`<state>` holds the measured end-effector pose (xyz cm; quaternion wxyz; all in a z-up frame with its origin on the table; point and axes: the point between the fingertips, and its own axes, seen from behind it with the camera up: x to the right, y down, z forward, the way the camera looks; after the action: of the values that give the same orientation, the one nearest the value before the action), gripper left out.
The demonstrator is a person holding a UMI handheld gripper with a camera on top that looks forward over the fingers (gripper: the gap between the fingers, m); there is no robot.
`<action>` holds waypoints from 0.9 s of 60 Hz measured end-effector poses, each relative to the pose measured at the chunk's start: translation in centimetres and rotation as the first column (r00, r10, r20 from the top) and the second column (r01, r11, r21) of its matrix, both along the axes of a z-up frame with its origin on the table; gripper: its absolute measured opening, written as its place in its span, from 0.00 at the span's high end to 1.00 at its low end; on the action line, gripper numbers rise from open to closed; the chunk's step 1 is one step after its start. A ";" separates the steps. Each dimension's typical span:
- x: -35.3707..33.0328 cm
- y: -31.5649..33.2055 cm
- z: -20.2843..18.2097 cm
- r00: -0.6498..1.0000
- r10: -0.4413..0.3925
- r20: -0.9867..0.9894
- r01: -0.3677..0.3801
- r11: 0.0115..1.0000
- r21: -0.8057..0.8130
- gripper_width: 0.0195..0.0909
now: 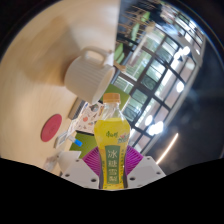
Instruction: Pour water
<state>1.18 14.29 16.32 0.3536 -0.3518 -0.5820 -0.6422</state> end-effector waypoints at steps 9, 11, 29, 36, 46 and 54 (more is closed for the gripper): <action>-0.7 1.5 -1.2 0.985 0.026 0.169 -0.018 0.999 -0.049 0.90; -1.1 0.1 -0.8 0.985 0.034 0.169 -0.026 0.998 -0.051 0.90; -1.1 1.4 1.6 0.993 0.061 -0.096 -0.059 0.998 0.026 0.90; 1.8 1.4 4.2 0.774 0.094 -0.626 -0.009 0.990 0.138 0.89; 3.3 1.0 -1.7 -0.212 0.130 -0.969 0.007 0.991 0.131 0.89; 2.7 3.6 -5.2 -0.556 0.019 -0.831 -0.077 0.994 0.075 0.89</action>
<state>3.88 17.84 11.12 0.7061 -0.7072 0.0087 0.0351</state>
